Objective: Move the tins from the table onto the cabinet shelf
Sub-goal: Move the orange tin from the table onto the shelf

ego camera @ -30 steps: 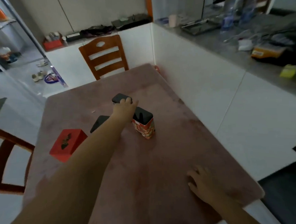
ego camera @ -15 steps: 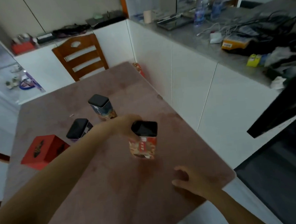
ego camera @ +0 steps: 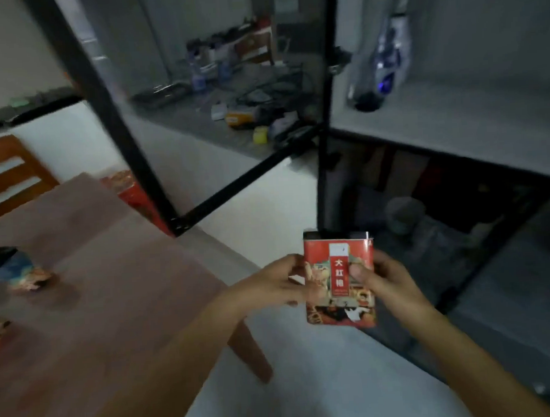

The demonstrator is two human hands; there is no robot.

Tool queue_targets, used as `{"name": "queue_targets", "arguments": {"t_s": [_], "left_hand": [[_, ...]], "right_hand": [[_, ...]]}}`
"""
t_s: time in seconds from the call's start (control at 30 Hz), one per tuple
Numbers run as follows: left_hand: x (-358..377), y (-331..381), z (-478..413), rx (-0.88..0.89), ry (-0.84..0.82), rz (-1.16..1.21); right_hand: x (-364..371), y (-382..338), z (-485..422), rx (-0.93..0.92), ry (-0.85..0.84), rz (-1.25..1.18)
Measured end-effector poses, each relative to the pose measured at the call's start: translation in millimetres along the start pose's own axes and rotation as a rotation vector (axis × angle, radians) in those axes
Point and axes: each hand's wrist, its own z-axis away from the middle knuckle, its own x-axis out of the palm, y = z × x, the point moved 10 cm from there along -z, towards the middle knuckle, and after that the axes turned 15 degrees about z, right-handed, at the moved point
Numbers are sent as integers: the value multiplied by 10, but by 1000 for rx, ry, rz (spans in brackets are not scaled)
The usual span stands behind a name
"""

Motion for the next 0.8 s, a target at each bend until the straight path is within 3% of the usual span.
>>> {"name": "queue_targets", "arguments": {"t_s": [0.33, 0.47, 0.53, 0.6, 0.67, 0.8], "left_hand": [[1953, 1545, -1388, 247, -128, -36], [2394, 2406, -2044, 382, -161, -105], [2582, 2790, -2419, 454, -143, -157], [2731, 3027, -2821, 489, -97, -199], [2939, 3181, -3289, 490, -88, -212], [3357, 3366, -4208, 495, -132, -246]], "right_hand": [[-2764, -59, 358, -56, 304, 35], [-3968, 7, 406, -73, 658, 172], [-4529, 36, 420, -62, 808, 426], [-4845, 139, 324, 45, 770, 827], [-5042, 415, 216, 185, 628, 1112], [-5297, 773, 189, 304, 614, 1191]]}}
